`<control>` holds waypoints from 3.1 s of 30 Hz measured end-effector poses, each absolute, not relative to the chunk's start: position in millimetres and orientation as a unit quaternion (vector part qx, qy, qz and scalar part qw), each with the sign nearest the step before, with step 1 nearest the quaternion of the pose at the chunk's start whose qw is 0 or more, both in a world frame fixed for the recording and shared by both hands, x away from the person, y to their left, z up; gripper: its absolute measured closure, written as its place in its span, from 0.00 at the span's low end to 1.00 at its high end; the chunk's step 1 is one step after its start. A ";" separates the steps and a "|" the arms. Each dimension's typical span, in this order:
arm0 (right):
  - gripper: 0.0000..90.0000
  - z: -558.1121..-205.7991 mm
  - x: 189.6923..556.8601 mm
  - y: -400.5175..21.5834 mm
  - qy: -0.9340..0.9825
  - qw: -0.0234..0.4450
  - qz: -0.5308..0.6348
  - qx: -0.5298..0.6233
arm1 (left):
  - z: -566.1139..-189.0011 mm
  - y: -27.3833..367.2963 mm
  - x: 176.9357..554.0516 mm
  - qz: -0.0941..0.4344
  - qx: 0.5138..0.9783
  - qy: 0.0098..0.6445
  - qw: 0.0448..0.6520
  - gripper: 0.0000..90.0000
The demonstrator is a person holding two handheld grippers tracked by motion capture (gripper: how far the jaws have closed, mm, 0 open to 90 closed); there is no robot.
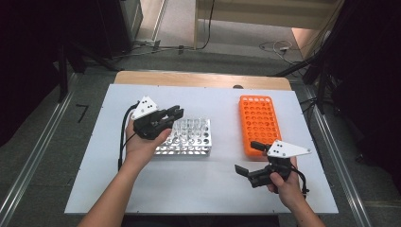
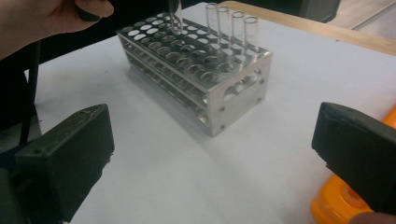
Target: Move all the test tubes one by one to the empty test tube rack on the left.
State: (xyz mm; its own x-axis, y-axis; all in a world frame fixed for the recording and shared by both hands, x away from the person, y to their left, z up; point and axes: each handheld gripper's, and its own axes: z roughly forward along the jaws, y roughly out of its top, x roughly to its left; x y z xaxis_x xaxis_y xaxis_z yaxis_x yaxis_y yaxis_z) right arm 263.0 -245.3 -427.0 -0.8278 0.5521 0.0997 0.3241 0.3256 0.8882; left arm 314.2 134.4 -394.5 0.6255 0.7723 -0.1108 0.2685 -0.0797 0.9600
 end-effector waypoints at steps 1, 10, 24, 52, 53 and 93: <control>0.00 -427.5 263.1 -248.9 0.805 0.111 0.514 0.275 | -395.0 134.4 316.3 0.223 0.699 0.374 0.567 0.84; 0.00 -430.3 262.0 -277.2 0.790 0.130 0.514 0.308 | -400.6 137.1 331.4 0.235 0.694 0.388 0.559 0.84; 0.00 -437.0 256.4 -294.4 0.790 0.134 0.509 0.315 | -409.5 135.8 348.3 0.252 0.686 0.413 0.544 0.84; 0.00 -438.7 256.9 -294.0 0.795 0.130 0.507 0.307 | -424.8 125.6 350.4 0.220 0.726 0.435 0.486 0.82; 0.00 -438.6 256.8 -293.9 0.795 0.130 0.507 0.307 | -425.3 125.1 350.1 0.218 0.727 0.435 0.485 0.81; 0.00 -439.5 259.4 -295.5 0.793 0.131 0.506 0.312 | -422.5 137.1 314.7 0.172 0.718 0.418 0.529 0.00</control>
